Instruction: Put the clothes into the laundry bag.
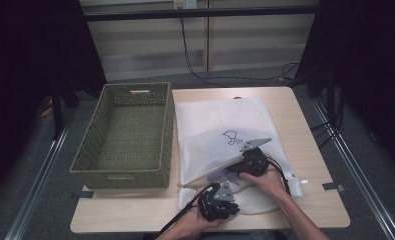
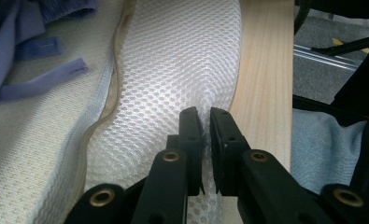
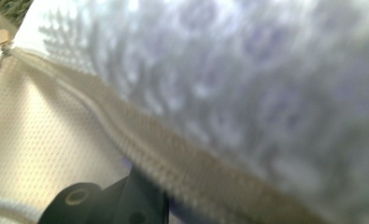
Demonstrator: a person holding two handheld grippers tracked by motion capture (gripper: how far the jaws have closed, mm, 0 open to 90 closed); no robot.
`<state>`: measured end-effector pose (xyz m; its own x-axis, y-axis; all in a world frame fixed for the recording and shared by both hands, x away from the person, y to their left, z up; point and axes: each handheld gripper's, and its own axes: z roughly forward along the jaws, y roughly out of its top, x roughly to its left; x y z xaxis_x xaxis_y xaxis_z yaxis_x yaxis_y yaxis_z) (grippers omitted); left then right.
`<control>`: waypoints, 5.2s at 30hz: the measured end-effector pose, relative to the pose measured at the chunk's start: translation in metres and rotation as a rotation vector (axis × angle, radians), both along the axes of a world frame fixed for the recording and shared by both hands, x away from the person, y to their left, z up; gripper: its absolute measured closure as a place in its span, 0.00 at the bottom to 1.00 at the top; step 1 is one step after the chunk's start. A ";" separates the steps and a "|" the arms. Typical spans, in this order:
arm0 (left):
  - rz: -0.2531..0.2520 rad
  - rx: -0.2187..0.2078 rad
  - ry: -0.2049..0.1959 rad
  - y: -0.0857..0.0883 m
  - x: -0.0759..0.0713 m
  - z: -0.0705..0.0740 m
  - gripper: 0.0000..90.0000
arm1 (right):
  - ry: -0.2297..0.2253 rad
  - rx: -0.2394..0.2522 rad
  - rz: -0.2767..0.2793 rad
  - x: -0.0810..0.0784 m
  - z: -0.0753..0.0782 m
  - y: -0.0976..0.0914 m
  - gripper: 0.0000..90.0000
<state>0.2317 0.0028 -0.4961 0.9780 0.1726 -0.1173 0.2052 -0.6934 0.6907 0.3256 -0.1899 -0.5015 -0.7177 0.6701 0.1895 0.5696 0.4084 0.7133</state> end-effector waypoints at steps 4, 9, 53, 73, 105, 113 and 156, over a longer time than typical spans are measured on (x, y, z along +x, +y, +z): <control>-0.001 0.000 -0.001 0.000 0.000 0.000 0.94 | -0.005 0.003 -0.031 0.004 -0.001 0.002 0.81; -0.003 0.001 0.000 0.000 0.000 0.000 0.94 | -0.006 0.006 -0.041 0.009 -0.001 0.005 0.80; -0.010 0.000 -0.002 -0.001 0.000 0.000 0.94 | -0.079 -0.004 -0.249 0.055 -0.008 0.015 0.76; -0.022 -0.026 0.000 -0.002 0.003 -0.002 0.94 | -0.102 -0.026 -0.294 0.061 -0.009 0.016 0.74; -0.014 -0.030 -0.002 -0.001 0.003 -0.002 0.94 | -0.008 0.074 -0.121 0.020 0.006 0.002 0.53; -0.009 -0.032 0.001 -0.001 0.003 -0.002 0.94 | -0.006 0.094 -0.067 -0.001 0.012 -0.009 0.55; -0.008 -0.049 0.006 -0.001 0.003 -0.004 0.93 | 0.009 -0.058 0.085 0.022 0.003 -0.016 0.66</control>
<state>0.2352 0.0016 -0.4998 0.9787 0.1583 -0.1308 0.2034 -0.6603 0.7229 0.3475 -0.2061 -0.4980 -0.7709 0.6168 0.1587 0.5375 0.4964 0.6817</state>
